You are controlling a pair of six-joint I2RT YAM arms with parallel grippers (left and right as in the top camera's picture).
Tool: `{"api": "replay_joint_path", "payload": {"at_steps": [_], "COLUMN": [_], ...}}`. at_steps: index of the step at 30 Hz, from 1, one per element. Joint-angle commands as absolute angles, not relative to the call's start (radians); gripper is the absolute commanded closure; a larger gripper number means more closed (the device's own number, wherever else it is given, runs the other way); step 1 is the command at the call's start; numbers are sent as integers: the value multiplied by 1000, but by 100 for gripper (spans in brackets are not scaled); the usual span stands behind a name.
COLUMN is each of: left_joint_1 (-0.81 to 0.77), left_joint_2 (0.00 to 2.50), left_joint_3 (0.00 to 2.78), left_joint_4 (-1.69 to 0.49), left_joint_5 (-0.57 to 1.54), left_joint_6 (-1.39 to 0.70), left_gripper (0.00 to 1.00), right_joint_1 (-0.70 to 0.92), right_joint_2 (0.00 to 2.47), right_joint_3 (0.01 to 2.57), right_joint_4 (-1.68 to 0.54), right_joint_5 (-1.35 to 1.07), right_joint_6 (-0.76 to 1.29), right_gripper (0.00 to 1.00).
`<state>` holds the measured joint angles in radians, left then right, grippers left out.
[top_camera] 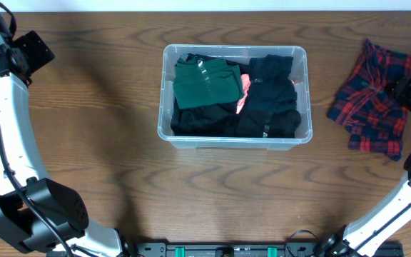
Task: Pack container
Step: 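Lower the right gripper and grasp the red plaid shirt, then lift the plaid shirt and carry it over the bin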
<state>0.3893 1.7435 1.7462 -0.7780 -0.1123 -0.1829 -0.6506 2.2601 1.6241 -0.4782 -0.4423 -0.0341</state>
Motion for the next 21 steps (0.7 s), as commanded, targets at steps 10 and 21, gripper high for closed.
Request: {"api": "replay_joint_path", "payload": {"at_steps": [10,21], "left_joint_1": [392,392], "left_joint_2": [1740,1740], "left_joint_3": [1749,1749], "left_joint_4": [-778,-778], "left_joint_5": [-125,-125], "left_joint_6": [-180,-180], "left_gripper": [2,2], "right_joint_1": [-663,-554], "right_joint_2": [2206,1948], "right_joint_3": [1621,1622], "right_joint_4": [-513,-435], "right_joint_5": [-474,-735], "right_joint_6": [-12,45], "right_gripper": [99,99]}}
